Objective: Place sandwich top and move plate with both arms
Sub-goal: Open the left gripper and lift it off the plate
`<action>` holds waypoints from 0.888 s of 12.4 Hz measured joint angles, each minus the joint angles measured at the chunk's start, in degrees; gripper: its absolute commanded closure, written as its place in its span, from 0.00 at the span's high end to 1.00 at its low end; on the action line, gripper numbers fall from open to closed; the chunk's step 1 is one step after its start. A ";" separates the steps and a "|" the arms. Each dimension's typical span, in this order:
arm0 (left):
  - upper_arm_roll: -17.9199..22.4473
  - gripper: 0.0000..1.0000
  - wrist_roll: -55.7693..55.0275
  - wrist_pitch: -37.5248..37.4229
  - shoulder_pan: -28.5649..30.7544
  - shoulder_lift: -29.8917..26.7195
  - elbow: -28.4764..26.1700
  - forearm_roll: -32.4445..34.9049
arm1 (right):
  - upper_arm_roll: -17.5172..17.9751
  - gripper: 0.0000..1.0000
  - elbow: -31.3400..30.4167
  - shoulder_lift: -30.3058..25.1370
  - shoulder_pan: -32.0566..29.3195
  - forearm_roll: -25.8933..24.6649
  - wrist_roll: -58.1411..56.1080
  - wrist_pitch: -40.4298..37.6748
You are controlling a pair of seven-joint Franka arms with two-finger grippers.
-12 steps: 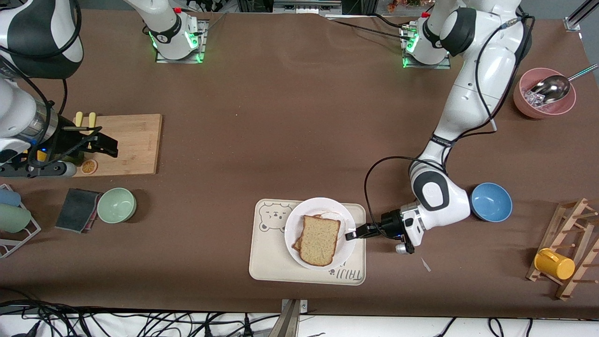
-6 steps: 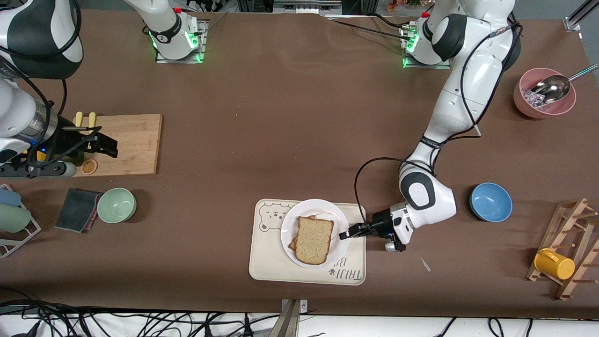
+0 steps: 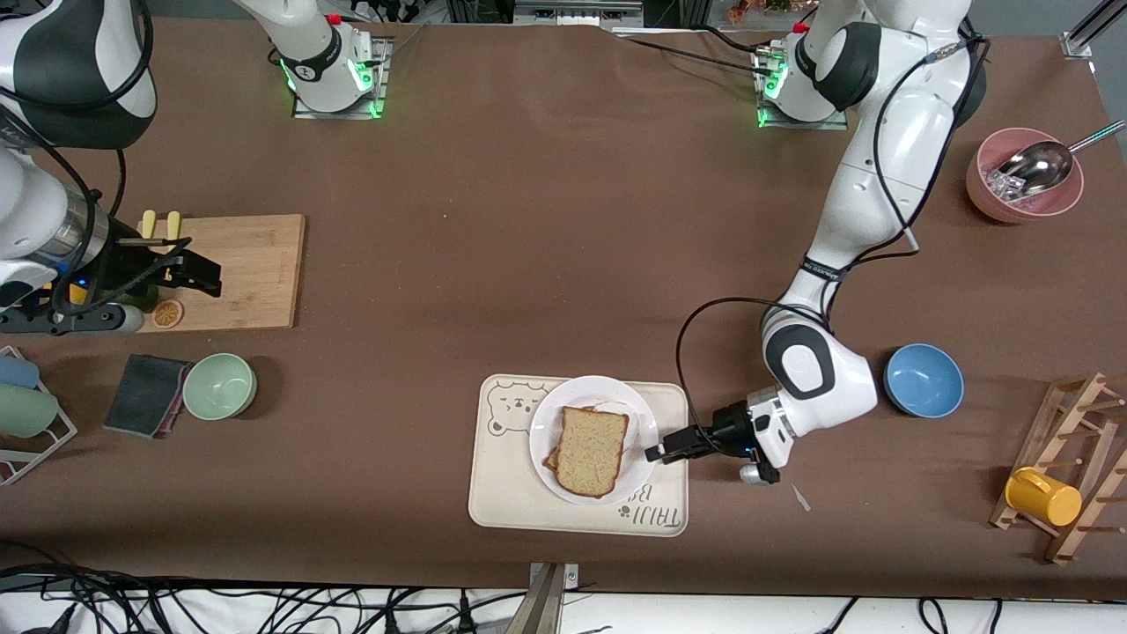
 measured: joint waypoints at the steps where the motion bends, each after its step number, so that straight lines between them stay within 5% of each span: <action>1: 0.33 1.00 -1.95 -0.06 0.10 -1.52 -0.17 3.50 | 0.00 1.00 -0.01 0.00 0.01 0.00 0.00 0.01; 5: 1.32 1.00 -15.07 -2.65 0.47 -6.94 -1.02 26.22 | 0.03 1.00 -0.06 0.00 0.05 0.08 0.00 -0.08; 11: 5.64 1.00 -26.57 -23.65 1.29 -12.86 -1.24 61.90 | 0.16 1.00 -0.06 -0.05 0.09 0.13 -0.05 -0.26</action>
